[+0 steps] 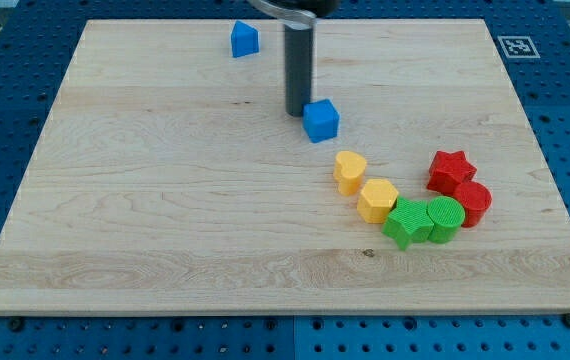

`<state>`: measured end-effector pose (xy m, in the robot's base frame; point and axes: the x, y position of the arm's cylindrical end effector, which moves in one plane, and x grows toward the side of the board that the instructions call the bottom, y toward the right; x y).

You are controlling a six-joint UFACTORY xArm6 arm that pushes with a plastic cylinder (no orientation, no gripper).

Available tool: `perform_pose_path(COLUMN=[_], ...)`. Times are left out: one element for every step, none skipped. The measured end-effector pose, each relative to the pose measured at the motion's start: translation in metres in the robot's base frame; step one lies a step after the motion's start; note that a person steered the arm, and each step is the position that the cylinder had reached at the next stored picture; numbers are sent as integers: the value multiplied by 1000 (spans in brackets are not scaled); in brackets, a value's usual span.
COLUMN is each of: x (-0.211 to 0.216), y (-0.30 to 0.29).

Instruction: Slide the cube into the yellow heart

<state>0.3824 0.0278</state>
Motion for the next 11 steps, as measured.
perform_pose_path(x=[18, 19, 19, 26, 49, 54, 28, 13, 32, 36, 43], y=[4, 4, 0, -9, -7, 1, 3, 3, 8, 8, 23])
